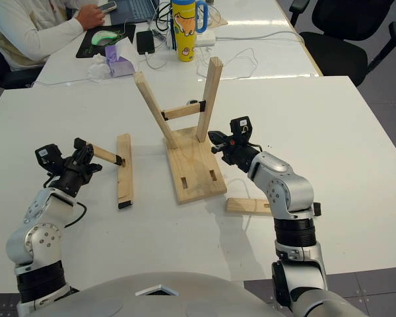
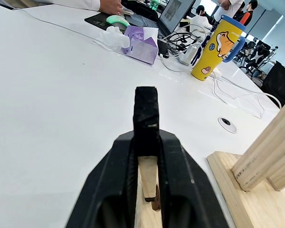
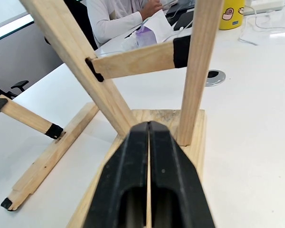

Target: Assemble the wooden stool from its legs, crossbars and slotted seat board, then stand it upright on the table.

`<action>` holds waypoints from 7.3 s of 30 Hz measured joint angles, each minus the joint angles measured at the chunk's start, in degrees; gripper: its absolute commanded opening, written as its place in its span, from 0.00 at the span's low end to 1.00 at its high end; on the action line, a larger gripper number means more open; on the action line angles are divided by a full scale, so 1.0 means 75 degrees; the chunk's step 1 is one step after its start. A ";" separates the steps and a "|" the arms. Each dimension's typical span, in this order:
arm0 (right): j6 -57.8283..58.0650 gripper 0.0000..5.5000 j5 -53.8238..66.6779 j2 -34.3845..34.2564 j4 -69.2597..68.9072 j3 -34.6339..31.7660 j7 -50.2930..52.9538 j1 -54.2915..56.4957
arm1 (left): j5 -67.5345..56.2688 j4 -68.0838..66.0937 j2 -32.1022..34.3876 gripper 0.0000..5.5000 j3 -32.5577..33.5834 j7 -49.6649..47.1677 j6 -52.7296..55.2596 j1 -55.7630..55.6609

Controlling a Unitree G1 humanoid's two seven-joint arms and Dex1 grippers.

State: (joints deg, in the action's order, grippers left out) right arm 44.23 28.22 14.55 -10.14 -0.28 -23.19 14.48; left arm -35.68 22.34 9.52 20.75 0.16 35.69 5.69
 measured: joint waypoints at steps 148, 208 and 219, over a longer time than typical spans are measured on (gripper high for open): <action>-0.0299 0.00 -0.0313 -0.0225 0.0173 -0.0076 -0.0072 0.0401 | 0.2444 -0.3072 0.1366 0.00 -0.0182 0.1279 -0.3324 -0.2894; -0.0426 0.00 -0.0403 -0.0111 0.0331 -0.0075 -0.0016 0.0286 | 0.2771 -0.2047 0.2354 0.37 -0.1699 0.2783 0.0201 -0.0268; 0.1013 0.13 0.2320 -0.0839 0.0053 -0.1849 0.0544 0.1665 | 0.3343 -0.1664 0.2005 0.37 -0.1019 0.1889 -0.2733 -0.1090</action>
State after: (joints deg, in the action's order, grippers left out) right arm 51.83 45.62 8.26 -9.74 -14.15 -19.11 26.96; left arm -10.61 9.87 24.56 13.11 14.33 15.19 -2.49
